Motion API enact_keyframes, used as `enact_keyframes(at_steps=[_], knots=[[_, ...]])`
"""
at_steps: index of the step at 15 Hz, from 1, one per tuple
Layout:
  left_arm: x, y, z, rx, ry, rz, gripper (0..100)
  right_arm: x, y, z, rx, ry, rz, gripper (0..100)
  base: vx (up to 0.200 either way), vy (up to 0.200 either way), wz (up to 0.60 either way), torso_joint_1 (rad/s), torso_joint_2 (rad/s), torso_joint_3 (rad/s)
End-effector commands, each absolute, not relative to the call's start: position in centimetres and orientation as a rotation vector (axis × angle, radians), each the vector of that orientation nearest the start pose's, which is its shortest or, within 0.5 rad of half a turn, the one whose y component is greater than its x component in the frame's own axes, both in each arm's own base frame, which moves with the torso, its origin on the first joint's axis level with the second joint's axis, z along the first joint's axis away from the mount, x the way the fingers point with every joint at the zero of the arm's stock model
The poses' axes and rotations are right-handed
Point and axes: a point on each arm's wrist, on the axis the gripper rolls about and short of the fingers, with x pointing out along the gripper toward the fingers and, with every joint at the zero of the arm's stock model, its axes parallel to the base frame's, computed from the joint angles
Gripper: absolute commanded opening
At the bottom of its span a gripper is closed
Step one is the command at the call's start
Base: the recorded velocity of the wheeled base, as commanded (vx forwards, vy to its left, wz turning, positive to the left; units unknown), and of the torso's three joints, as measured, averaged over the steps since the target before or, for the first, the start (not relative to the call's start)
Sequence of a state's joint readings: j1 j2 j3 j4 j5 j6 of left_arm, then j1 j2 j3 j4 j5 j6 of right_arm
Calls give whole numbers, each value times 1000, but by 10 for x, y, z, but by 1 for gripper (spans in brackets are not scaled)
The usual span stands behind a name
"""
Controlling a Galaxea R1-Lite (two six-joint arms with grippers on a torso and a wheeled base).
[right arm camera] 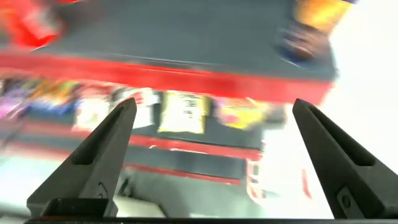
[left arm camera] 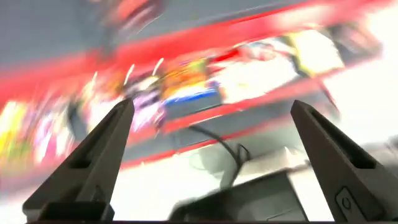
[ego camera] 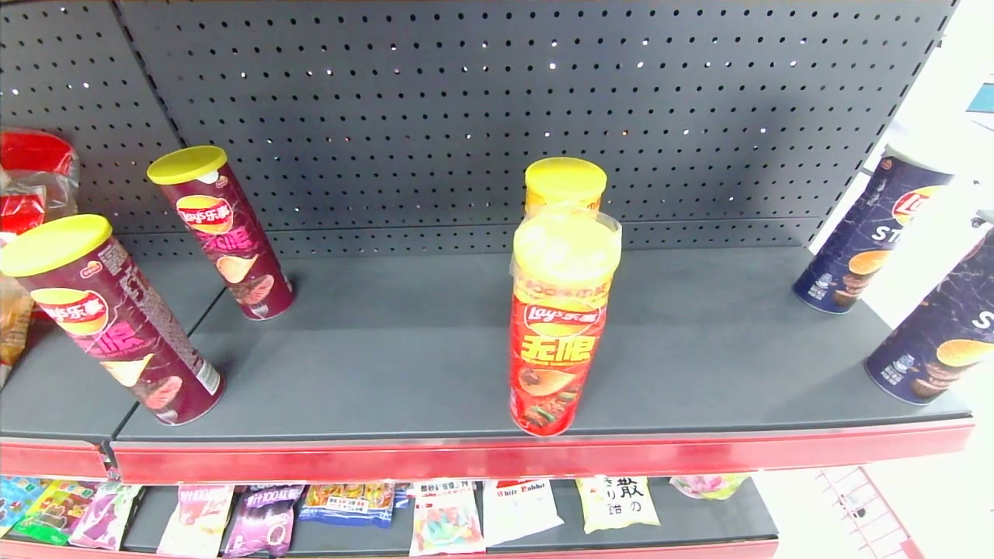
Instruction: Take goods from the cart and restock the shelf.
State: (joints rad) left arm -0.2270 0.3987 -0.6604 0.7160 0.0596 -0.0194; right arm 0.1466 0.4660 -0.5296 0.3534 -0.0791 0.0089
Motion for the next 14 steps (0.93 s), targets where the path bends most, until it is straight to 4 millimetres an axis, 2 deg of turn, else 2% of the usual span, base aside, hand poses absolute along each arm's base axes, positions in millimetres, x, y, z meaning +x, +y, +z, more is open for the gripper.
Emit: enact_keyframes(at_steps=[1,3,4,5,6,7,8,9,13,14], knots=[[-66,-5,138,-92,467,147,100,-11,-2,190,10,263,-127,100,0,0,0,0,0,0],[-69,-6,119,-98,441,102,100,-6,-2,192,20,284,-205,100,0,0,0,0,0,0],[-61,-6,109,-100,409,87,100,-7,-1,185,28,300,-248,100,0,0,0,0,0,0],[-49,-5,109,-97,307,73,100,-11,0,169,24,304,-236,100,0,0,0,0,0,0],[-37,-5,105,-91,212,28,100,-17,2,156,-3,263,-137,100,0,0,0,0,0,0],[-26,-5,96,-71,143,-39,100,-25,3,140,-56,187,46,100,0,0,0,0,0,0],[-18,-5,84,-38,91,-57,100,-31,1,120,-99,124,152,100,0,0,0,0,0,0],[-18,-5,85,-33,62,-53,100,-32,0,115,-109,108,163,100,0,0,0,0,0,0],[-16,-4,83,-11,32,-27,100,-15,-3,89,-57,-18,-7,100,0,0,0,0,0,0],[-16,-4,83,-6,31,-32,100,-15,-3,82,-10,46,-8,100,0,0,0,0,0,0]])
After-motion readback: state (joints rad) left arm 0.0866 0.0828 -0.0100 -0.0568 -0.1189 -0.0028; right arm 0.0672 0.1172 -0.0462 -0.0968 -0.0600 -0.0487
